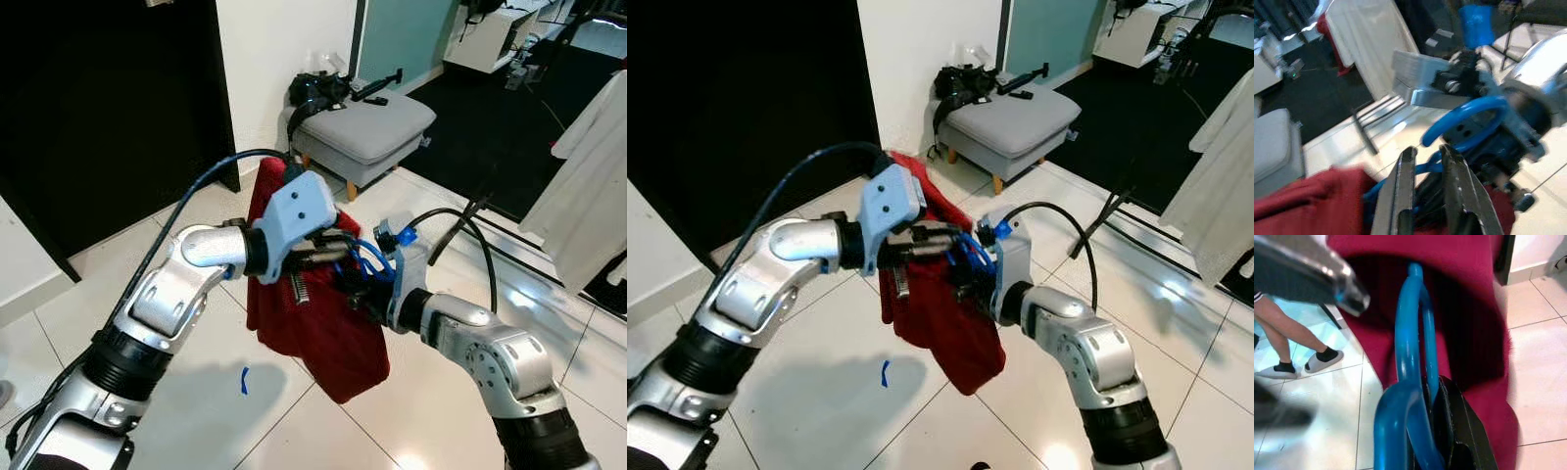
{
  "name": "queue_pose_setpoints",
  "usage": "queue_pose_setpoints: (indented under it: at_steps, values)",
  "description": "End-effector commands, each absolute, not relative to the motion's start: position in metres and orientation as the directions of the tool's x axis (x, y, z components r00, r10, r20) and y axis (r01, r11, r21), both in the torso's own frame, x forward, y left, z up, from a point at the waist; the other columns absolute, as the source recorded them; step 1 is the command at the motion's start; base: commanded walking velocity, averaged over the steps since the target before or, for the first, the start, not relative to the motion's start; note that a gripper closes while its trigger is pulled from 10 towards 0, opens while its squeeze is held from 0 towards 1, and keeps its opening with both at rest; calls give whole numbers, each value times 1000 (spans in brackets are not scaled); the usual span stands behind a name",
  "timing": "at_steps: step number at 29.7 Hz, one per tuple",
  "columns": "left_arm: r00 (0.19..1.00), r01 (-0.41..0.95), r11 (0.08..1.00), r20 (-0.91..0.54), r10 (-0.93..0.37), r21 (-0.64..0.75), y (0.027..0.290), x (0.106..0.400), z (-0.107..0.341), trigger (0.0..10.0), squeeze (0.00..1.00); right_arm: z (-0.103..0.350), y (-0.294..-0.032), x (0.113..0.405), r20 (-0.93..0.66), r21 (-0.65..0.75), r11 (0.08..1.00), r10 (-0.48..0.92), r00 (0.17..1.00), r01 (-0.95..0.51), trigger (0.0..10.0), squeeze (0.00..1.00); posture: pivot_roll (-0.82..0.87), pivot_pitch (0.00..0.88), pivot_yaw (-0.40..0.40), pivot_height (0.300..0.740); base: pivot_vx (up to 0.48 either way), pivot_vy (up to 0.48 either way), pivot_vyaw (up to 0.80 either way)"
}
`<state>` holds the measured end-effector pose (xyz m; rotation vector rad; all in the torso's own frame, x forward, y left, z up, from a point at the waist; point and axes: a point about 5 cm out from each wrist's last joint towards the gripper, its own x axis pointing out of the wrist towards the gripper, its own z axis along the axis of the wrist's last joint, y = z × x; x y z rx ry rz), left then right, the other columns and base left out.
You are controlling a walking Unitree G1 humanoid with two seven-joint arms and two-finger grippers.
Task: Hang hanger
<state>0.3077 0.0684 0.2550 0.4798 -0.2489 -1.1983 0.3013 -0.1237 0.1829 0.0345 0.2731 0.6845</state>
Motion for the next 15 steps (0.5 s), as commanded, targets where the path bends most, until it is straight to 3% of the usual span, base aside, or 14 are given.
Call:
queue_pose_setpoints:
  at_steps: [1, 6, 10, 15]
  values:
    - [344, 836, 270, -73, -936, 477, 74, 306, 257, 10000, 1000, 187, -127, 303, -213, 111, 777, 628, 749, -620, 10000, 0, -9, 140, 10, 740, 0, 0, 0]
    - [348, 838, 246, -130, -929, 488, 96, 305, 261, 10000, 1000, 192, -136, 304, -207, 82, 776, 627, 751, -625, 10000, 0, -12, 137, 9, 740, 0, 0, 0]
    - [322, 856, 191, -206, -924, 480, 124, 296, 268, 10000, 1000, 196, -166, 306, -226, 24, 799, 590, 775, -601, 10000, 0, -17, 135, 9, 740, 0, 0, 0]
    - [341, 844, 196, -217, -915, 500, 137, 294, 277, 10000, 1000, 199, -194, 303, -273, -54, 800, 563, 780, -597, 10000, 0, -16, 132, 9, 740, 0, 0, 0]
